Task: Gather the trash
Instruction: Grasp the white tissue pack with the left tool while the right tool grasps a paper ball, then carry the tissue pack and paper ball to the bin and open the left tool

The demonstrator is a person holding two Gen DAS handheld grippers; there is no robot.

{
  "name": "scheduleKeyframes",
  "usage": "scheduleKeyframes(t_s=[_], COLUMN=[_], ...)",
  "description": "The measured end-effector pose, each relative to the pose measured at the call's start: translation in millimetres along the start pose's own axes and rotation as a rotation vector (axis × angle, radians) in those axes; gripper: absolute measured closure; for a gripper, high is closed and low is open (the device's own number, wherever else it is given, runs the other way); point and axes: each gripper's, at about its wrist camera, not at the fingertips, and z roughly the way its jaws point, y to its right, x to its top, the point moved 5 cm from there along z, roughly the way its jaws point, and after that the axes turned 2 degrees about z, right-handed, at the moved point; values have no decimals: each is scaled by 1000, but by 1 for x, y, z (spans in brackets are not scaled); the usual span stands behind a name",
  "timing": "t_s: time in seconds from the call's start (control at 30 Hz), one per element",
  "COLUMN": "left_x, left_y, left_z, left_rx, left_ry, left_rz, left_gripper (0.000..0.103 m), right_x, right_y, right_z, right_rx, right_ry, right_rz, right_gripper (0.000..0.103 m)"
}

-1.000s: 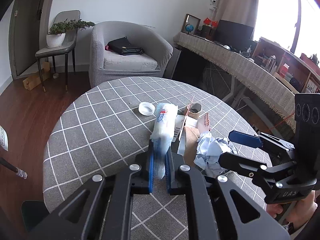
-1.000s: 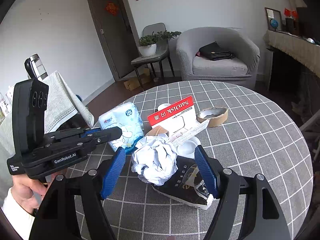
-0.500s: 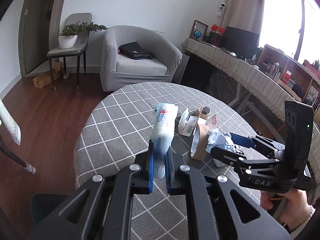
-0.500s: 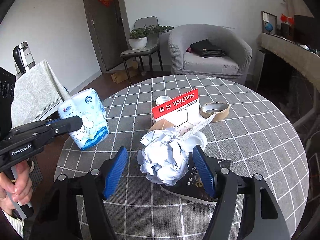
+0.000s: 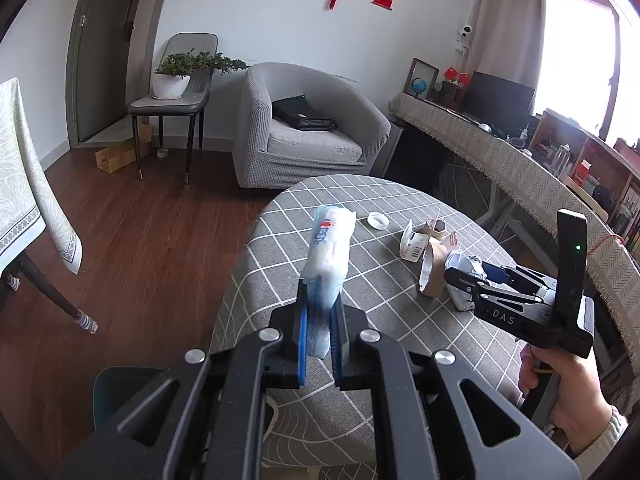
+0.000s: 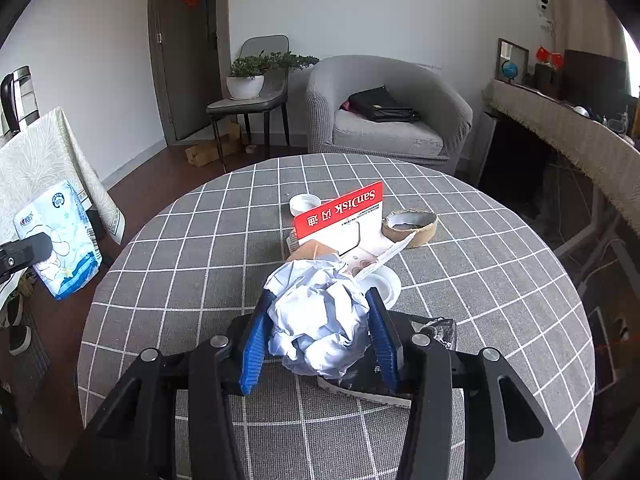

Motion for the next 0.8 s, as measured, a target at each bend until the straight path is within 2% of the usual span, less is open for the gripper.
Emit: scheduleKeyframes(t_s=[0.3, 0.53, 0.8], left_x=[-15, -37, -73], left_y=[-34, -66, -113], left_z=[-21, -24, -12], left_rx=[41, 89, 172], left_ry=[-16, -66, -160], left_rz=[-47, -51, -58], left_gripper=[93, 93, 93], right_x=[4, 8, 16], right_y=[-39, -86, -150], right_z=[-18, -20, -19], right_rx=[43, 137, 273], right_ry=[57, 62, 46], right_rz=[-34, -45, -67], right_gripper=[56, 56, 56])
